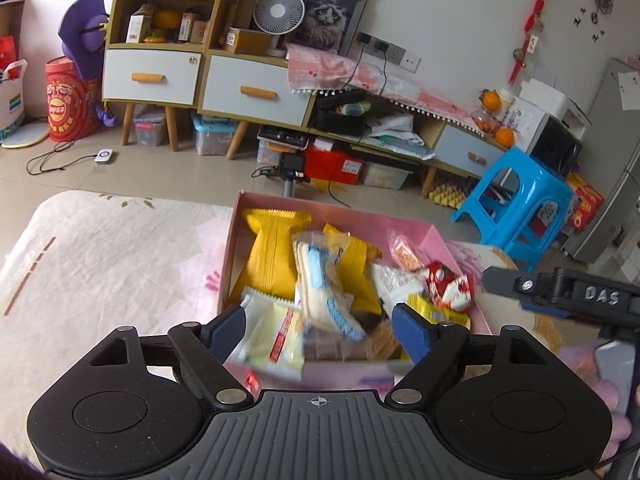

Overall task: Organize snacks
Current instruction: 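Carry both held snacks into the pink box and open both grippers, then withdraw both open grippers from the box toward the remaining snacks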

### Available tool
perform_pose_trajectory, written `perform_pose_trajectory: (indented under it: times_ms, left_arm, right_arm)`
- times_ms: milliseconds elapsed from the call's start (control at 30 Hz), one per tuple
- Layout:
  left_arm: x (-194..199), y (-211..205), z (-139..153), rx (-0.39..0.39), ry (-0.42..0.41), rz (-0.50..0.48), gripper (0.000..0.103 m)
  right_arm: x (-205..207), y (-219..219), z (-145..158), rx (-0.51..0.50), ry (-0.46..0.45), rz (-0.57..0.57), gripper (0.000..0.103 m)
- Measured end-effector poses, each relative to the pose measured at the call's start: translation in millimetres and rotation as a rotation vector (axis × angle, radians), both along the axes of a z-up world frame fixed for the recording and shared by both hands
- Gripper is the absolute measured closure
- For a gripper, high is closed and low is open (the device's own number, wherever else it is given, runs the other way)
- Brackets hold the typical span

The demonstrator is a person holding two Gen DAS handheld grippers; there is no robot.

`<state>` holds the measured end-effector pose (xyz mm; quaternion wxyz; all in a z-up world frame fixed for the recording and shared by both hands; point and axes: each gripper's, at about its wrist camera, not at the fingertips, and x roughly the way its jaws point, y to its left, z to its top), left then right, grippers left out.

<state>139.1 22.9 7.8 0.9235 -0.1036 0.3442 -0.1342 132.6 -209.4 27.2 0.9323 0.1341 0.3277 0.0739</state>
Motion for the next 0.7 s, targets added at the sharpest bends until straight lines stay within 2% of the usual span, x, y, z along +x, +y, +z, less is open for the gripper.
perform_pose_trajectory:
  times_ms: [200, 700]
  left_arm:
    - [-22.1, 3.6, 9.1, 0.038, -0.011, -0.019, 0.008]
    - [-68.2, 19.6, 2.0, 0.137, -0.002, -0.055, 0.003]
  right_arm:
    - [-26.5, -4.7, 18.2, -0.047, -0.051, 0.037, 0.013]
    - [-66.0, -9.2, 20.6, -0.117, -0.076, 0.058, 0.01]
